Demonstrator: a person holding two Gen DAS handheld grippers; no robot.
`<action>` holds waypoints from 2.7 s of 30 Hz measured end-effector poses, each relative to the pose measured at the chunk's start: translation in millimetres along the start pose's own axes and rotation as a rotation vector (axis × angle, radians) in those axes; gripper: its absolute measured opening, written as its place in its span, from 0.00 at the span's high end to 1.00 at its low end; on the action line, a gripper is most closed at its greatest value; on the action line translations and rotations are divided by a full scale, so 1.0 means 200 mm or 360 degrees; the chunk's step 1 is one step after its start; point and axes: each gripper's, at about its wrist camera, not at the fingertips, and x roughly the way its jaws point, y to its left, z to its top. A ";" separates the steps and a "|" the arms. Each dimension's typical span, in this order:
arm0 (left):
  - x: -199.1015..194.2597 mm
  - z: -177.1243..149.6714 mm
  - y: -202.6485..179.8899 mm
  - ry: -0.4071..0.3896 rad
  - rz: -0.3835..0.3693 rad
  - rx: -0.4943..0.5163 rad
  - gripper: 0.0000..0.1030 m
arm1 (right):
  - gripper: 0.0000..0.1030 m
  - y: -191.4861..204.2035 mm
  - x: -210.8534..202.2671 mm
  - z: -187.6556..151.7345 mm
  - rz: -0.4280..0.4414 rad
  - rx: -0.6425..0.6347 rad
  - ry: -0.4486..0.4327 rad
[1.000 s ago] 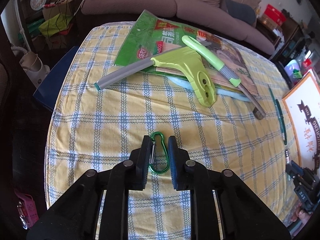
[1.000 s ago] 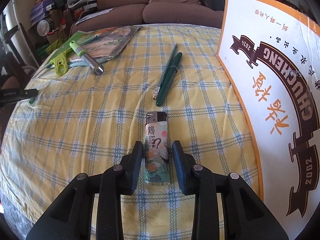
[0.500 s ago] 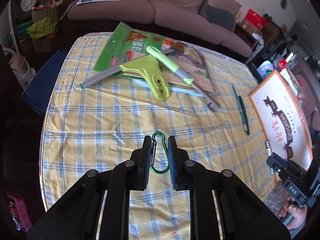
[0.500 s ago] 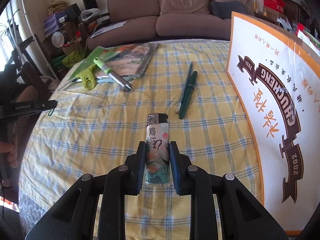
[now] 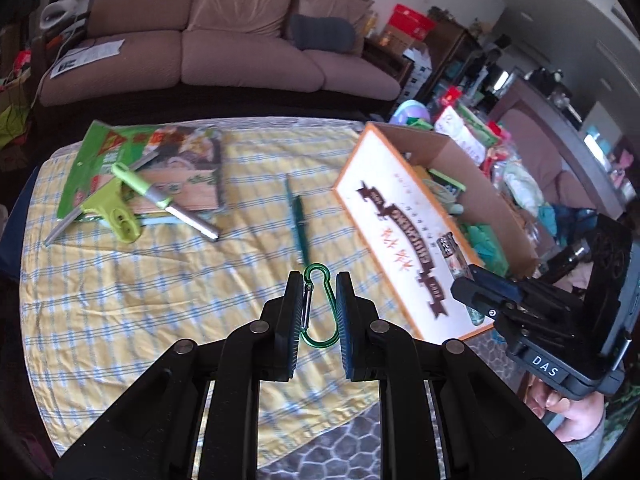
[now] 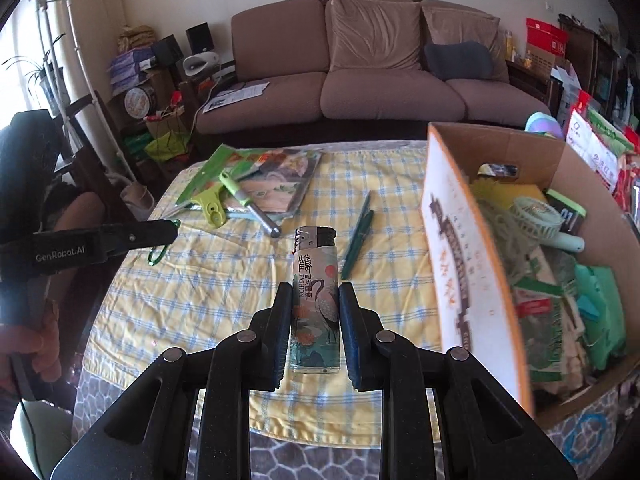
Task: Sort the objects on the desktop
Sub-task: 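Carry both items to the cardboard box and open both tools to drop them, then move both tools back over the table toward the pens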
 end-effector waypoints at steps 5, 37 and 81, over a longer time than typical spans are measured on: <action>0.12 0.08 -0.41 0.0022 -0.0113 0.0113 0.85 | 0.78 -0.30 -0.19 0.05 -0.0116 0.0072 -0.0023; 0.88 0.05 -1.11 0.0248 0.0024 0.0322 0.71 | 0.77 -1.15 0.02 -0.16 -0.0304 0.0352 0.0196; 0.13 0.06 1.20 0.0002 0.0500 -0.0473 0.00 | 0.02 0.34 0.76 0.34 0.0099 -0.0078 0.0116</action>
